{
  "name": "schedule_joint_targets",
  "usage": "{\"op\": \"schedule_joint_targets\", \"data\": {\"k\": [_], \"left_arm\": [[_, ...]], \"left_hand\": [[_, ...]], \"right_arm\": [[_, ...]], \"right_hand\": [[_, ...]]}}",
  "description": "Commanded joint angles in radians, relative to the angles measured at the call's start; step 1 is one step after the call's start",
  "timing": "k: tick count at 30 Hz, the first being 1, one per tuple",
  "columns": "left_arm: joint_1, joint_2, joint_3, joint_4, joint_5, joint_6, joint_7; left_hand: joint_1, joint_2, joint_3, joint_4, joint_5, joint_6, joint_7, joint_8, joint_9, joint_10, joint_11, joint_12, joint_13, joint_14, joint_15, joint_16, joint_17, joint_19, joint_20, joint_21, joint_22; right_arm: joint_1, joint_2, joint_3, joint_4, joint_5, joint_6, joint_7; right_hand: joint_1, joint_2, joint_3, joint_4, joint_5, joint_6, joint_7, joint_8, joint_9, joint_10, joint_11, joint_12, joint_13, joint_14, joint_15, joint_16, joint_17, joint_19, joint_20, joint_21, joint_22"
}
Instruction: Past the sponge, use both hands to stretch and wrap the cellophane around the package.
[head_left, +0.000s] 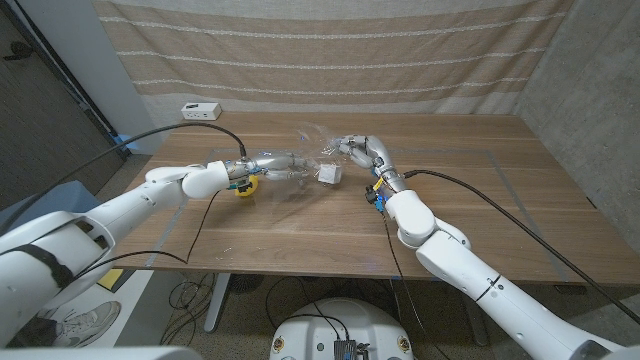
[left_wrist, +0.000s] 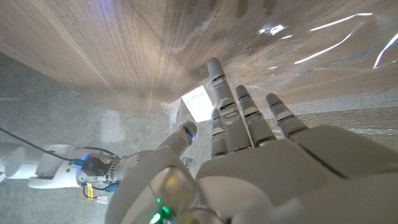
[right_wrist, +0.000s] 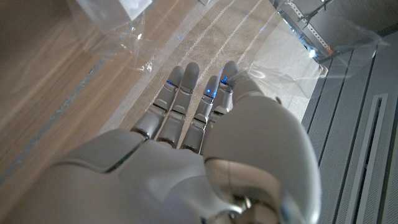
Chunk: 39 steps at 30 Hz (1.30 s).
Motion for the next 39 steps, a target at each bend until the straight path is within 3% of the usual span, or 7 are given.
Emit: {"op": "schedule_joint_targets", "data": {"k": [1, 13, 16, 19, 22, 33, 39], "left_arm": [[0.023, 0.013, -0.022, -0.026, -0.007, 0.006, -0.001], [0.058, 0.034, -0.052, -0.074, -0.033, 0.019, -0.011], [0.090, 0.058, -0.082, -0.136, -0.028, 0.061, 0.005], [0.169, 0.106, -0.146, -0.267, 0.025, 0.172, 0.092], [0.256, 0.152, -0.214, -0.393, 0.048, 0.304, 0.163], [0.477, 0.306, -0.380, -0.748, 0.011, 0.772, 0.071], [0.617, 0.370, -0.524, -0.867, -0.143, 0.909, 0.079]], "left_hand": [[0.006, 0.016, 0.000, -0.006, 0.001, 0.012, 0.001, -0.002, 0.003, 0.005, 0.002, -0.005, -0.001, 0.008, -0.018, 0.001, 0.000, -0.002, -0.005, 0.003, 0.001], [0.006, 0.016, 0.000, -0.008, 0.001, 0.019, 0.002, -0.001, 0.003, 0.007, 0.007, -0.007, -0.001, 0.012, -0.023, 0.001, 0.000, 0.008, -0.005, 0.006, 0.001], [0.003, 0.013, -0.002, -0.011, 0.002, 0.052, 0.005, 0.005, 0.003, 0.013, 0.032, -0.004, -0.001, 0.050, -0.014, 0.006, 0.002, 0.090, 0.032, 0.038, 0.002], [0.047, -0.023, -0.025, -0.119, 0.003, 0.255, 0.028, 0.040, 0.003, 0.085, 0.035, 0.021, -0.002, 0.148, -0.005, 0.011, 0.004, 0.221, 0.058, 0.088, 0.003], [0.051, -0.060, -0.050, -0.171, 0.002, 0.375, 0.041, 0.052, 0.004, 0.129, 0.012, 0.032, -0.001, 0.236, -0.015, 0.018, 0.006, 0.310, 0.038, 0.124, 0.004], [0.046, -0.085, -0.073, -0.207, 0.003, 0.413, 0.032, 0.023, 0.006, 0.018, -0.017, -0.013, 0.002, 0.216, -0.010, -0.005, 0.006, 0.310, 0.037, 0.125, 0.005], [0.044, -0.072, -0.073, -0.207, 0.007, 0.449, 0.054, 0.025, 0.008, 0.028, -0.008, 0.000, 0.004, 0.218, -0.016, 0.000, 0.006, 0.313, 0.029, 0.126, 0.005]], "right_arm": [[0.134, 0.059, -0.151, 0.039, -0.403, -0.211, -0.097], [0.238, 0.184, -0.218, 0.309, -0.494, -0.132, -0.219], [0.262, 0.191, -0.234, 0.345, -0.517, -0.149, -0.216], [0.284, 0.191, -0.255, 0.364, -0.543, -0.182, -0.196], [0.300, 0.186, -0.277, 0.375, -0.566, -0.207, -0.176], [0.360, 0.171, -0.375, 0.406, -0.680, -0.294, -0.090], [0.393, 0.193, -0.415, 0.466, -0.714, -0.309, -0.071]], "right_hand": [[0.010, -0.005, 0.016, 0.003, -0.009, 0.005, 0.006, -0.001, -0.005, 0.041, 0.009, 0.008, -0.012, 0.042, -0.119, -0.020, -0.041, 0.025, 0.005, 0.022, 0.002], [-0.007, -0.019, 0.046, 0.015, -0.039, -0.003, 0.003, 0.002, -0.025, 0.122, 0.018, -0.020, -0.072, 0.195, -0.125, -0.150, -0.227, 0.121, 0.003, 0.126, 0.000], [-0.009, -0.022, 0.049, 0.015, -0.044, -0.004, 0.000, 0.002, -0.027, 0.128, 0.021, -0.027, -0.082, 0.212, -0.122, -0.177, -0.259, 0.134, -0.001, 0.144, 0.000], [-0.009, -0.025, 0.054, 0.014, -0.048, -0.008, -0.001, 0.002, -0.030, 0.119, 0.025, -0.041, -0.093, 0.224, -0.120, -0.207, -0.292, 0.132, -0.004, 0.158, -0.001], [-0.011, -0.023, 0.057, 0.015, -0.051, -0.011, -0.003, 0.001, -0.031, 0.111, 0.025, -0.050, -0.099, 0.223, -0.117, -0.225, -0.309, 0.131, -0.004, 0.165, -0.002], [-0.018, -0.022, 0.063, 0.020, -0.057, -0.019, -0.017, -0.002, -0.037, 0.110, 0.013, -0.069, -0.115, 0.233, -0.124, -0.255, -0.334, 0.109, -0.007, 0.178, -0.007], [-0.022, -0.024, 0.065, 0.021, -0.059, -0.010, -0.019, 0.000, -0.040, 0.119, 0.005, -0.075, -0.122, 0.235, -0.124, -0.268, -0.340, 0.100, -0.006, 0.186, -0.010]]}}
